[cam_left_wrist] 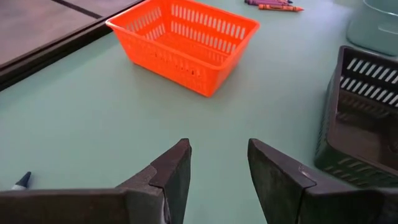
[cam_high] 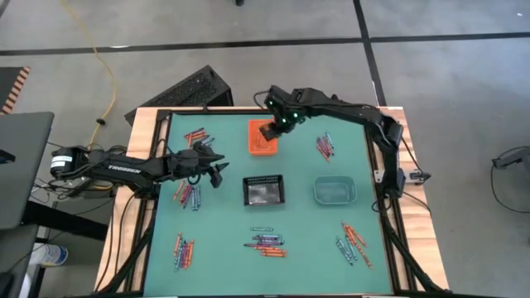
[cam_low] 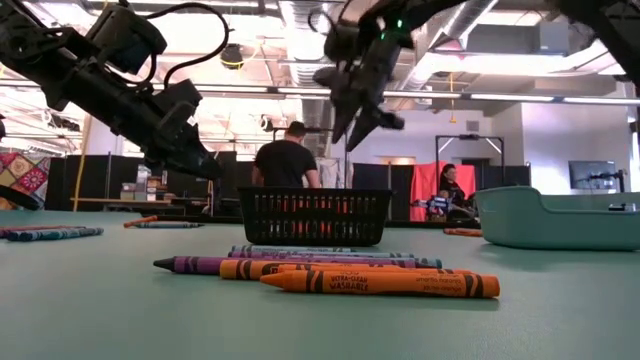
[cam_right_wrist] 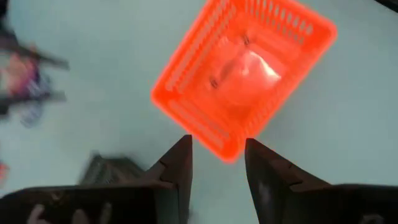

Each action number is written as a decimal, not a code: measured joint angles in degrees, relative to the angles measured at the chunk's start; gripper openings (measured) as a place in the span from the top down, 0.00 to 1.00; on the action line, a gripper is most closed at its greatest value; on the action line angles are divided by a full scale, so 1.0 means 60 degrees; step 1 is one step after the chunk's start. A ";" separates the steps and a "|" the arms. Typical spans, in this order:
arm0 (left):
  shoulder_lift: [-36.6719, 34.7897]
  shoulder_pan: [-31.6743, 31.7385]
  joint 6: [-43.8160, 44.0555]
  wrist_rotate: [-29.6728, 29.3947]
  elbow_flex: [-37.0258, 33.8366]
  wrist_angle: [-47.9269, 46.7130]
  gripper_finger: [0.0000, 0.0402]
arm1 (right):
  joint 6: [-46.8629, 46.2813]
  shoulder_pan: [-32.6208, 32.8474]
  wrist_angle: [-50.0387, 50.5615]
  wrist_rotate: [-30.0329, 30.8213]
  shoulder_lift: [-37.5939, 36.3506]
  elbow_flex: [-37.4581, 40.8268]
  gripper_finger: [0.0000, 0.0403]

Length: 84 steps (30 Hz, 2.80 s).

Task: Sort crayons
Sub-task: Put the violet crayon into the black bin

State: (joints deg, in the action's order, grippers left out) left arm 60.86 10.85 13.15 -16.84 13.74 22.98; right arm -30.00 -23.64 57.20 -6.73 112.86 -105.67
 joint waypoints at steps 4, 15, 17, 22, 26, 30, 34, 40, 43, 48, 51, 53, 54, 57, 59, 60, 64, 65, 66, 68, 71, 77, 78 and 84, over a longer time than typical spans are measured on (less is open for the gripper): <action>0.0003 0.0000 0.0000 0.0014 0.0001 -0.0014 0.63 | 0.0428 0.0853 0.1235 0.1361 -0.0684 0.0000 0.67; 0.0004 0.0000 -0.0007 0.0022 0.0000 -0.0011 0.63 | 0.4100 0.4242 0.0391 0.3357 -0.3755 0.3113 0.68; 0.0004 0.0000 0.0042 0.0026 0.0001 -0.0011 0.63 | 0.4157 0.4691 -0.0106 0.3270 -0.4552 0.3978 0.68; 0.0004 0.0003 0.0867 0.0272 0.0000 0.0077 0.63 | 0.2608 0.5193 -0.1190 0.3145 -0.6324 0.5273 0.68; 0.0004 0.0004 0.1242 0.1058 0.0004 0.0018 0.63 | 0.2177 0.5335 -0.2321 0.3140 -0.7068 0.5767 0.68; 0.0004 -0.0097 0.0569 0.1361 0.0000 -0.0261 0.63 | 0.2045 0.5516 -0.3016 0.3147 -0.7170 0.6307 0.68; 0.0004 -0.0650 0.0665 0.1400 0.0003 -0.0440 0.63 | 0.1902 0.5744 -0.3656 0.3141 -0.6682 0.6840 0.68; 0.0004 -0.2165 0.2152 0.1459 0.0002 -0.0507 0.63 | 0.1503 0.6500 -0.4382 0.3152 -0.5724 0.6856 0.68; 0.0004 -0.3105 0.2791 0.1084 0.0004 -0.0492 0.63 | 0.1544 0.7289 -0.4880 0.3485 -0.5249 0.6856 0.68; 0.0006 -0.4871 0.3401 0.0595 0.0509 -0.0637 0.63 | 0.1996 0.9115 -0.5902 0.6014 -0.4541 0.6856 0.68; 0.0004 -0.5980 0.3617 -0.0352 0.1225 -0.1839 0.63 | 0.2161 1.0187 -0.6506 0.7301 -0.4172 0.6856 0.68; 0.0076 -0.6596 0.3883 -0.1167 0.1830 -0.2902 0.63 | 0.2183 1.0747 -0.6938 0.8190 -0.3894 0.6856 0.68; 0.0159 -0.6839 0.4069 -0.1557 0.2160 -0.3436 0.63 | 0.2183 1.0962 -0.7198 0.8618 -0.3741 0.6856 0.68; 0.0513 -0.7335 0.4795 -0.2168 0.2951 -0.4895 0.63 | 0.2139 1.1275 -0.7773 0.9093 -0.3269 0.6852 0.68; 0.0933 -0.7495 0.4916 -0.2002 0.3378 -0.5169 0.63 | 0.1954 1.1345 -0.7923 0.9090 -0.2934 0.6852 0.68; 0.1175 -0.7565 0.4766 -0.1851 0.3567 -0.5158 0.63 | 0.1868 1.1355 -0.8040 0.9093 -0.2760 0.6852 0.68; 0.2612 -0.7665 0.3629 -0.1212 0.4353 -0.4893 0.63 | 0.1843 1.1225 -0.8311 0.9139 -0.2205 0.6852 0.68; 0.3037 -0.7658 0.3245 -0.0934 0.4581 -0.4759 0.63 | 0.1828 1.1148 -0.8353 0.9137 -0.2116 0.6852 0.68; 0.3463 -0.7631 0.2860 -0.0654 0.4863 -0.4627 0.63 | 0.1822 1.1094 -0.8376 0.9137 -0.2041 0.6852 0.68; 0.4312 -0.7623 0.2054 -0.0057 0.5450 -0.4483 0.63 | 0.1824 1.0999 -0.8373 0.9073 -0.1965 0.6844 0.68; 0.5432 -0.7629 0.0941 0.0736 0.6347 -0.4592 0.63 | 0.2093 1.0857 -0.8344 0.8841 -0.1909 0.6759 0.68; 0.7023 -0.7555 -0.0183 0.0508 0.7585 -0.4244 0.63 | 0.2703 1.0859 -0.8439 0.8662 -0.2011 0.6666 0.68; 0.7242 -0.7474 -0.0248 0.0527 0.7699 -0.4307 0.63 | 0.2726 1.0872 -0.8408 0.8650 -0.2008 0.6666 0.68; 0.7793 -0.6976 -0.0142 0.0954 0.8063 -0.4313 0.63 | 0.2511 1.1069 -0.8324 0.8630 -0.1901 0.6678 0.68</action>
State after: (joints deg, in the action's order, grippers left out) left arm 107.62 -31.00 12.30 -11.12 62.12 -2.90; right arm -14.94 42.77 7.26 45.06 101.46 -65.60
